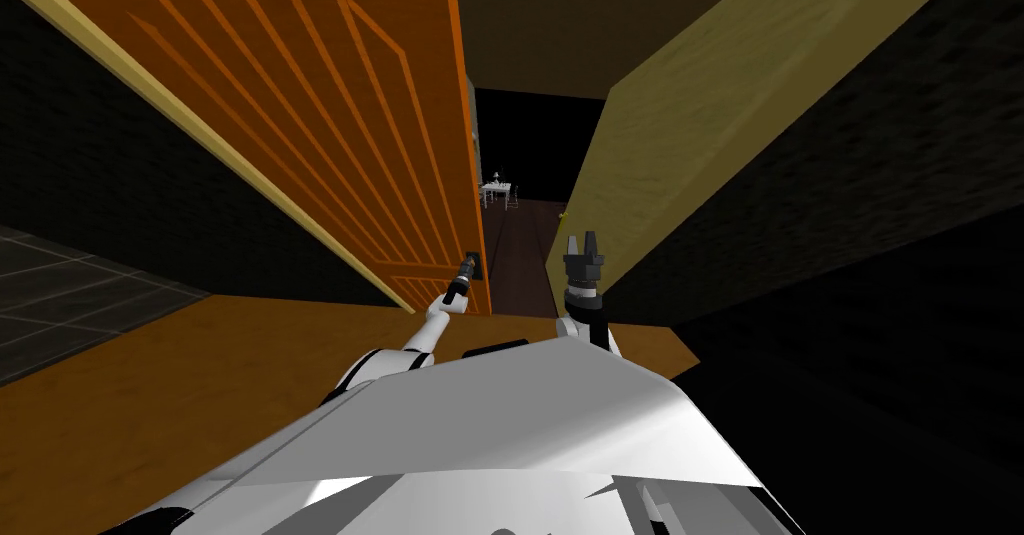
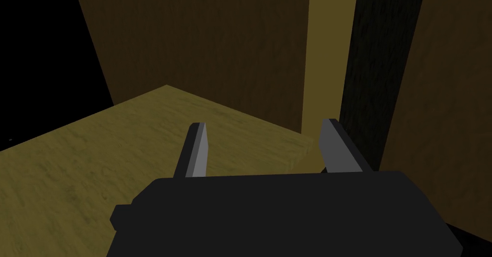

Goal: Push the door open

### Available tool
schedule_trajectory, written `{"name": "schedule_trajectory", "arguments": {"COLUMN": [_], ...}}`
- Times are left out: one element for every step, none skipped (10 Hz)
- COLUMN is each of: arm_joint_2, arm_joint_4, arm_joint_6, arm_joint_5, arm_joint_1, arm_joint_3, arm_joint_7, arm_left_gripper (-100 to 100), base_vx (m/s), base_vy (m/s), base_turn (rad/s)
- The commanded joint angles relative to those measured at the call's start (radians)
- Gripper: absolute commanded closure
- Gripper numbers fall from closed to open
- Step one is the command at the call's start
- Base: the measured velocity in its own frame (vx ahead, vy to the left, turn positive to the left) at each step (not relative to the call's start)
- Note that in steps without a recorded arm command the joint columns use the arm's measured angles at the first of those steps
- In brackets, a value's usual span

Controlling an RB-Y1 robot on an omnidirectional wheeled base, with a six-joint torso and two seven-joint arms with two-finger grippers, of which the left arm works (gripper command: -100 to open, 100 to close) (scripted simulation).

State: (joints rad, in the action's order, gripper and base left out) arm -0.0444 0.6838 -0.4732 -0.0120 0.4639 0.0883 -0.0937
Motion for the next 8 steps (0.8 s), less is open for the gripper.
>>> {"name": "schedule_trajectory", "arguments": {"arm_joint_2": [-0.009, -0.011, -0.016, -0.016, -0.023, -0.025, -0.025, -0.032], "arm_joint_4": [-0.001, -0.002, -0.002, -0.002, -0.003, -0.004, -0.004, -0.005], "arm_joint_6": [0.000, 0.001, 0.001, 0.001, 0.001, 0.001, 0.001, 0.002], "arm_joint_5": [-0.004, -0.005, -0.007, -0.007, -0.011, -0.012, -0.012, -0.017], "arm_joint_1": [-0.001, -0.001, -0.001, -0.001, -0.002, -0.002, -0.002, -0.002], "arm_joint_3": [-0.013, -0.016, -0.023, -0.023, -0.035, -0.040, -0.040, -0.055], "arm_joint_7": [0.005, 0.006, 0.008, 0.008, 0.013, 0.014, 0.014, 0.020], "arm_left_gripper": [100, 100, 100, 100, 100, 100, 100, 100], "base_vx": [0.097, 0.137, 0.136, 0.114, 0.145, 0.152, 0.089, 0.107], "base_vy": [-0.076, -0.072, -0.063, -0.057, -0.068, -0.085, -0.071, -0.109], "base_turn": [0.022, 0.049, 0.027, 0.022, 0.033, 0.028, 0.026, 0.035]}}
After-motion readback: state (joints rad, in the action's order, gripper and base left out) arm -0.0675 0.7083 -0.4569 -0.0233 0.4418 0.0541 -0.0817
